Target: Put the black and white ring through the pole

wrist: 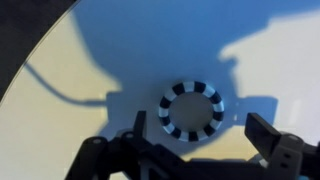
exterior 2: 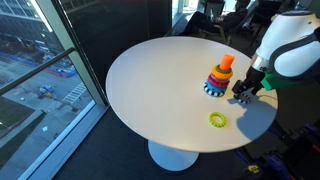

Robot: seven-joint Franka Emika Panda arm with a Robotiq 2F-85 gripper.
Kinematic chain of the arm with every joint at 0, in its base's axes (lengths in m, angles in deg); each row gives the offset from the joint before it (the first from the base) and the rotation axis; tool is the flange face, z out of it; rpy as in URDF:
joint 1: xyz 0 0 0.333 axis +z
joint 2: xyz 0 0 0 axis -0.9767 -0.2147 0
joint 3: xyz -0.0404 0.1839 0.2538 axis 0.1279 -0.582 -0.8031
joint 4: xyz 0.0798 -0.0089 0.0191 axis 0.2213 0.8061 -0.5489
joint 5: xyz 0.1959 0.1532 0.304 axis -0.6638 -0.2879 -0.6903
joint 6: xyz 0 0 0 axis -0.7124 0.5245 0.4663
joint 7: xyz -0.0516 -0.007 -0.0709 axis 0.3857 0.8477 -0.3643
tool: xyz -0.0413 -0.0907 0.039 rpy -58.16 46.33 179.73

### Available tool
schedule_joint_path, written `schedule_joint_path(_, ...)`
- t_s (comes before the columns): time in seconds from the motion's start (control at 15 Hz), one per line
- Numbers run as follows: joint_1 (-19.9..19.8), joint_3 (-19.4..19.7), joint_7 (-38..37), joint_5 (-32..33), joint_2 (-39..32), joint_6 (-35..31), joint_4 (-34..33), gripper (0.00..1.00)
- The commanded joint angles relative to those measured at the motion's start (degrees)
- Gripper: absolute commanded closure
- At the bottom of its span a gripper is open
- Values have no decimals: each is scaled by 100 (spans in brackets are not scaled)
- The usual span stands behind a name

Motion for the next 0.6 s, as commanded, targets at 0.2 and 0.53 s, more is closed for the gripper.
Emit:
schedule_joint_path(0.2,147,142,69,-126,-196,-119,-161,0)
schedule_joint_path(0.53,178,176,56,-129,-264,-126,-219,0)
